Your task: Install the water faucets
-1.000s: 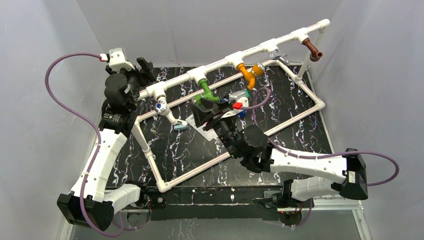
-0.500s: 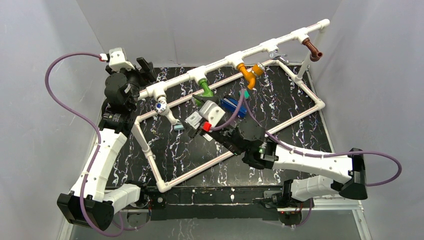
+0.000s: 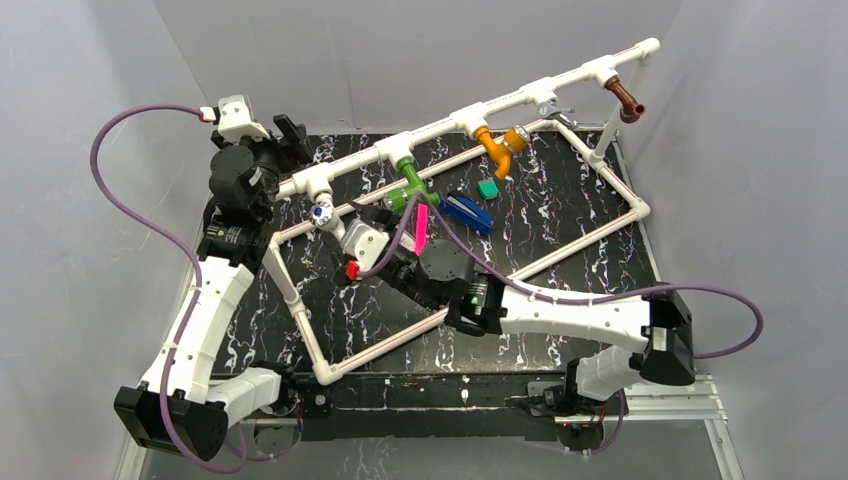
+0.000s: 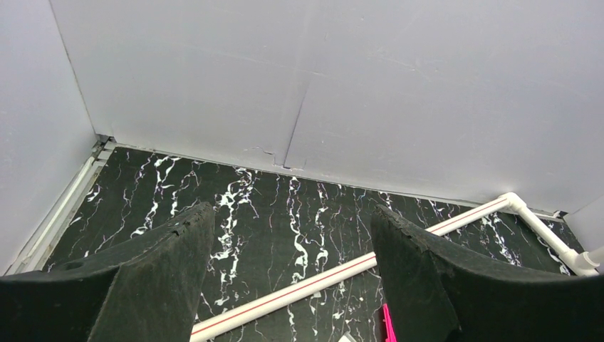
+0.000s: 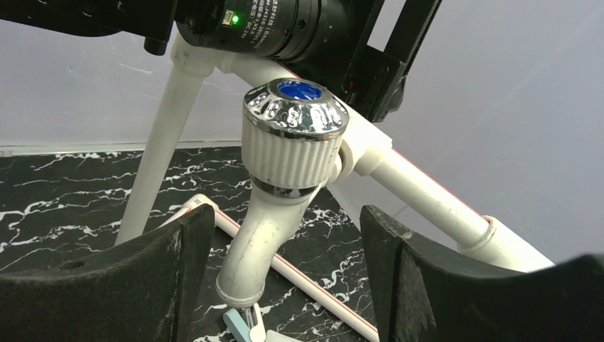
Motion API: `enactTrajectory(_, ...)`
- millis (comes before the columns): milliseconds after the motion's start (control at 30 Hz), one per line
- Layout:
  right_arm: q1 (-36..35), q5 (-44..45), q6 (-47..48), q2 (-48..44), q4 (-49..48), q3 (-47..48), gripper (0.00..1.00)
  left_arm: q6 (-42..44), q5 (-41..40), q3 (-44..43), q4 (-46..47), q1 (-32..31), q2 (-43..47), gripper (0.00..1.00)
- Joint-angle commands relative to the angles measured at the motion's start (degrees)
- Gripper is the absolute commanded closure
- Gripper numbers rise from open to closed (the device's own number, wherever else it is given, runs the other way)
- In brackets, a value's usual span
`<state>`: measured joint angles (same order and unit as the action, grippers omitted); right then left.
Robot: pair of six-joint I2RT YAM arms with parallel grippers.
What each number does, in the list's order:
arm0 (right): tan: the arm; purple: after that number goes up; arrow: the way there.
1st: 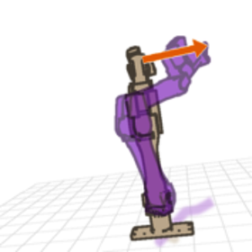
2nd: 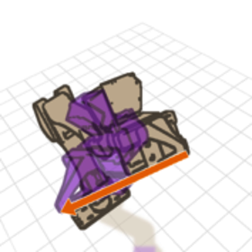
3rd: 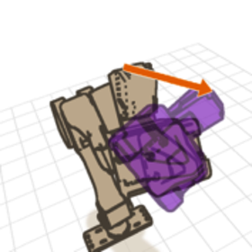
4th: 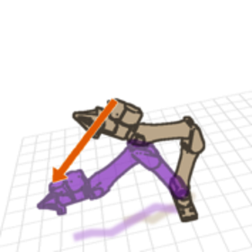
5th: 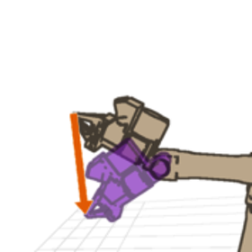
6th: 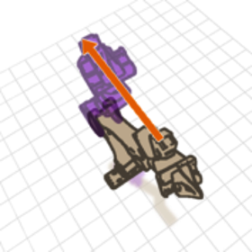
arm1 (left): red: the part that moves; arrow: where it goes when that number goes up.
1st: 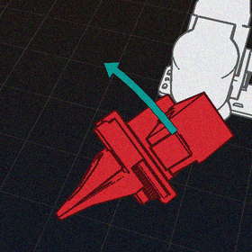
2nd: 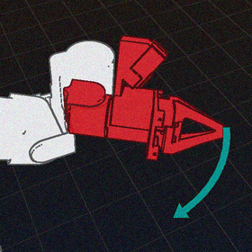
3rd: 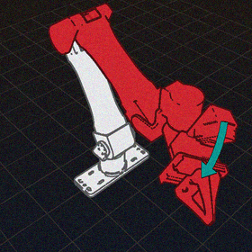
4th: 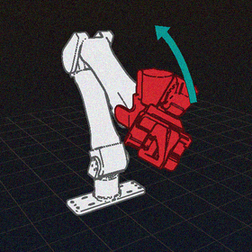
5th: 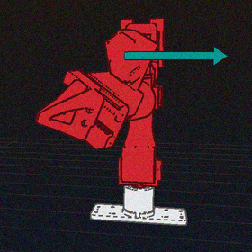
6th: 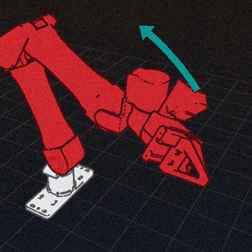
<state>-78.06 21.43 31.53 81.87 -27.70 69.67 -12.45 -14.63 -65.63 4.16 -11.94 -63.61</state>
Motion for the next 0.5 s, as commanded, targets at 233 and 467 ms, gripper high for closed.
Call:
enactTrajectory(233, -3.63, 10.07, 13.2, 6.54, -22.05, 2.67, 0.33, 0.14, -0.92, 7.11, -20.23, 0.79, -6.21, 0.22)
enactTrajectory(467, -6.71, 18.2, 26.77, 14.83, -38.06, 5.19, 0.67, 0.14, -0.92, 7.04, -20.41, 0.87, -6.49, 0.22)
